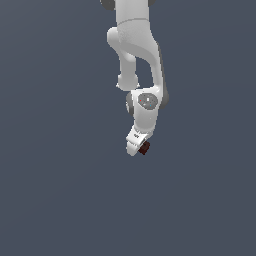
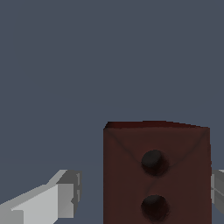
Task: Pick up the object and move it to a goal position.
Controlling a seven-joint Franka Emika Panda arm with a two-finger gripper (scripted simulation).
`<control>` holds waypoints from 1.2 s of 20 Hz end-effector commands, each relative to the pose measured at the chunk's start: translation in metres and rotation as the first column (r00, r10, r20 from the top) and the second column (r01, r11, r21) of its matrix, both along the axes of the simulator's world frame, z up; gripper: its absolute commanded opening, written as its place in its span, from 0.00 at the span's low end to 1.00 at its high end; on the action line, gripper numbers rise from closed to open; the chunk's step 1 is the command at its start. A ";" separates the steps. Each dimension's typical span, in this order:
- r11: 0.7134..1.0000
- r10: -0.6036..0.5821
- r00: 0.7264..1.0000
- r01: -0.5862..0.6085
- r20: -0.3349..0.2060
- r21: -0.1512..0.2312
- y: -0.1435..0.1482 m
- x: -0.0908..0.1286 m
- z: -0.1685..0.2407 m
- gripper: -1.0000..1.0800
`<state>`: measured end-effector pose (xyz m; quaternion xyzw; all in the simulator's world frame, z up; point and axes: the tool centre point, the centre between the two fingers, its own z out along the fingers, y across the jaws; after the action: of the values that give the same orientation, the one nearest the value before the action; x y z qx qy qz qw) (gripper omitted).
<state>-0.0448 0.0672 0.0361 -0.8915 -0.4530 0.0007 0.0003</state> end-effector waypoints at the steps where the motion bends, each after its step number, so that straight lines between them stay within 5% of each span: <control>1: 1.000 0.000 1.000 0.000 0.001 0.000 0.000 0.001 -0.007 0.96; 4: 1.000 0.001 1.000 -0.001 0.001 0.000 0.000 0.001 -0.009 0.96; 5: 1.000 0.001 1.000 -0.001 0.001 0.000 0.000 0.001 -0.009 0.00; 24: 1.000 0.001 1.000 -0.001 0.002 0.000 -0.017 0.015 0.009 0.00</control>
<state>-0.0343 0.0554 0.0391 -0.8912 -0.4536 0.0010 0.0004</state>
